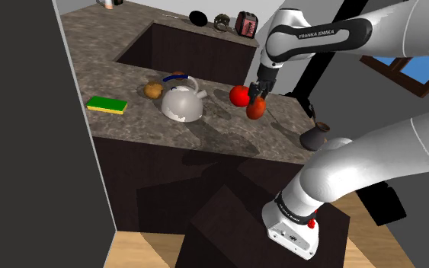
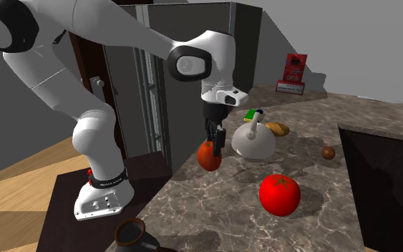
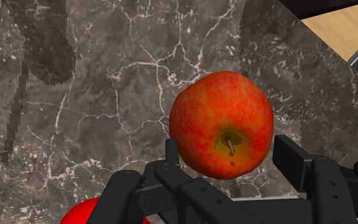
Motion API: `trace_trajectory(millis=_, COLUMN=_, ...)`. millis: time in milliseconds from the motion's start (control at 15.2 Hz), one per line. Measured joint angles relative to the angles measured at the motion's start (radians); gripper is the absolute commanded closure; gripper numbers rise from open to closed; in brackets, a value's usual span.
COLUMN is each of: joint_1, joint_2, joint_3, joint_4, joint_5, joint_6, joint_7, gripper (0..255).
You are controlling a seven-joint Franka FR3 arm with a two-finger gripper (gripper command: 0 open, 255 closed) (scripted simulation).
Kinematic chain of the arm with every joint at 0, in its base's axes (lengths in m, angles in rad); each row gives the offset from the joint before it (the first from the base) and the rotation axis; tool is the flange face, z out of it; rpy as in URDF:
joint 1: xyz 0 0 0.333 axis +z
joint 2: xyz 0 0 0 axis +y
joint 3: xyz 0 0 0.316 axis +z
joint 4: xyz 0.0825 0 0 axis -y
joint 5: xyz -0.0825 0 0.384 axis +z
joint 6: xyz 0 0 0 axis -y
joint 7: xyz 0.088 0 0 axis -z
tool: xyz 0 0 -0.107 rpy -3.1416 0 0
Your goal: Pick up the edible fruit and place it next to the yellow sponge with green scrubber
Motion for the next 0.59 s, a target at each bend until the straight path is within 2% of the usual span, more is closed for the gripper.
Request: trace_trajectory(millis=594, joint_1=0.005, joint_2=-0.030, joint_3=0.020, joint_4=0.099, joint_5=0.013, joint_6=-0.129, joint_7=-0.005, gripper=255)
